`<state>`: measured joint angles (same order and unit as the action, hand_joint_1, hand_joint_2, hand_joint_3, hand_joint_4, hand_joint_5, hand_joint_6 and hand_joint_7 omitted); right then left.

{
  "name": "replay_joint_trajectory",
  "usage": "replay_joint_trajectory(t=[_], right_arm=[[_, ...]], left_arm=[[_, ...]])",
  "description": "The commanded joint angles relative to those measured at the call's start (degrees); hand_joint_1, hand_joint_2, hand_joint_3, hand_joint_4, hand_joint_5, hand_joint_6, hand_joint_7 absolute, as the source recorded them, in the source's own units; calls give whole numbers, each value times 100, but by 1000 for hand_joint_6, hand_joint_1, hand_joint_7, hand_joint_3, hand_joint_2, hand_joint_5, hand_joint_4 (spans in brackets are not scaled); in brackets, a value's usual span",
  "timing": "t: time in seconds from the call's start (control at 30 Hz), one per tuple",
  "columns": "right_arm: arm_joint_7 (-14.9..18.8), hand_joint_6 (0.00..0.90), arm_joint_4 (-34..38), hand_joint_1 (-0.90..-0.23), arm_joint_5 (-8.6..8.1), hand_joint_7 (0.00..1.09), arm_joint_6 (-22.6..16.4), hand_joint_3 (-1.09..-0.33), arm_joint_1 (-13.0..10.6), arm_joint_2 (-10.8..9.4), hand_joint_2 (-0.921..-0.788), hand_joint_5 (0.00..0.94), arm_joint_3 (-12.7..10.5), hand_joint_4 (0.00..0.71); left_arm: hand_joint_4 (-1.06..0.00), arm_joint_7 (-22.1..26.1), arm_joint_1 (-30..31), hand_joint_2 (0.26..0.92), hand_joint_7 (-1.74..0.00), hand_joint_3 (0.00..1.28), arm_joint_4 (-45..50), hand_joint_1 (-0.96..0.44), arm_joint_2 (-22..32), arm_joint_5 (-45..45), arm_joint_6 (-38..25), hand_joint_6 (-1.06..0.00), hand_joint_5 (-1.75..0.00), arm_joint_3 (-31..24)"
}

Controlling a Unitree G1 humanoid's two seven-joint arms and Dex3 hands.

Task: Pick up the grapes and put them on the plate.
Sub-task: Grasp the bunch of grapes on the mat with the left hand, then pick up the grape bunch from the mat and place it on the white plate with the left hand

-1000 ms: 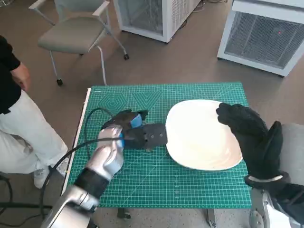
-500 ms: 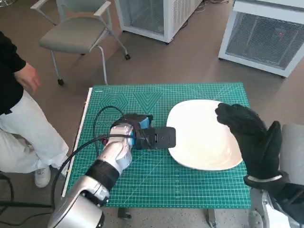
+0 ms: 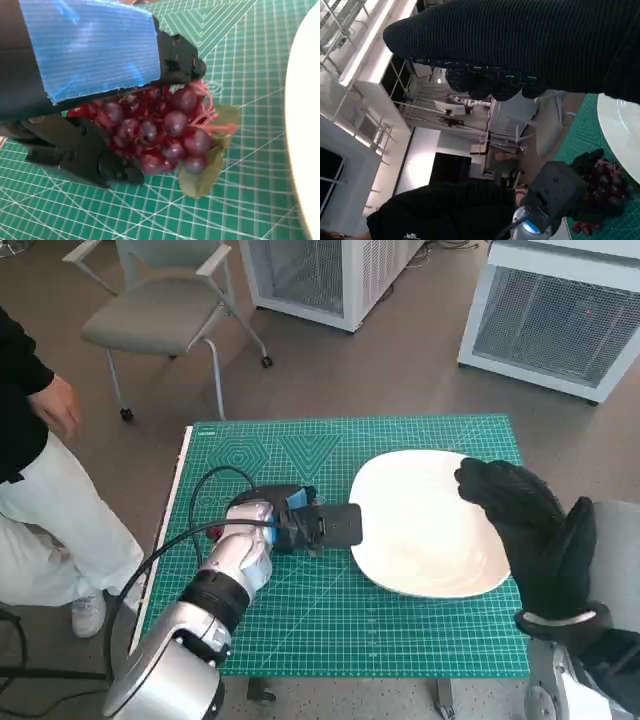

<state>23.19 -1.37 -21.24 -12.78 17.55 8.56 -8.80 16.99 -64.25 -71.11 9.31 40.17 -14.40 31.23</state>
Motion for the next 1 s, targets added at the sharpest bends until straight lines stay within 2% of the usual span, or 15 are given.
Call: replay_joint_trajectory(t=[0.03, 0.13, 0.17, 0.2, 0.27, 0.33, 0.4, 0.8, 1.0], right_arm=[[-35, 151, 67, -433, -16, 1005, 89, -641, -120, -13, -921, 716, -7, 398], [-42, 151, 65, -433, -15, 1005, 98, -641, -115, -13, -921, 716, -7, 398], [-44, 151, 67, -433, -15, 1005, 100, -640, -112, -13, -921, 716, -7, 398], [-45, 151, 69, -433, -16, 1005, 103, -640, -109, -13, -921, 716, -7, 399], [-44, 151, 74, -433, -25, 1005, 110, -640, -101, -11, -921, 716, -13, 399], [-39, 151, 83, -433, -34, 1005, 116, -640, -92, -6, -921, 715, -21, 399], [-33, 151, 100, -434, -39, 1004, 111, -640, -83, -2, -921, 715, -29, 399], [-18, 151, 237, -434, -27, 1004, 61, -640, 35, 5, -921, 714, -52, 400], [-11, 153, 250, -433, 2, 1002, 25, -639, 75, 20, -921, 712, -48, 401]], left_arm=[[-570, 67, -81, 769, -30, 75, -206, -36, -48, 188, 57, -341, -1723, 260], [-499, -67, -79, 802, -42, 64, -241, -23, -38, 302, 3, -385, -1739, 396], [-481, -95, -77, 802, -39, 114, -248, 24, -32, 318, -6, -385, -1722, 420], [-479, -118, -71, 789, -34, 188, -248, 74, -22, 324, -8, -380, -1699, 432], [-471, -167, -51, 720, -20, 475, -236, 225, 6, 309, 4, -346, -1658, 429], [-450, -215, -33, 660, -11, 697, -223, 317, 29, 270, 14, -315, -1668, 401], [-435, -246, -31, 641, -9, 781, -221, 350, 33, 220, -15, -305, -1680, 356], [-422, -243, -113, 567, -3, 978, -183, 400, 56, -24, -39, -291, -1738, 145], [-385, -374, -99, 610, -4, 930, -123, 391, 99, -123, 51, -296, -1745, 50]])
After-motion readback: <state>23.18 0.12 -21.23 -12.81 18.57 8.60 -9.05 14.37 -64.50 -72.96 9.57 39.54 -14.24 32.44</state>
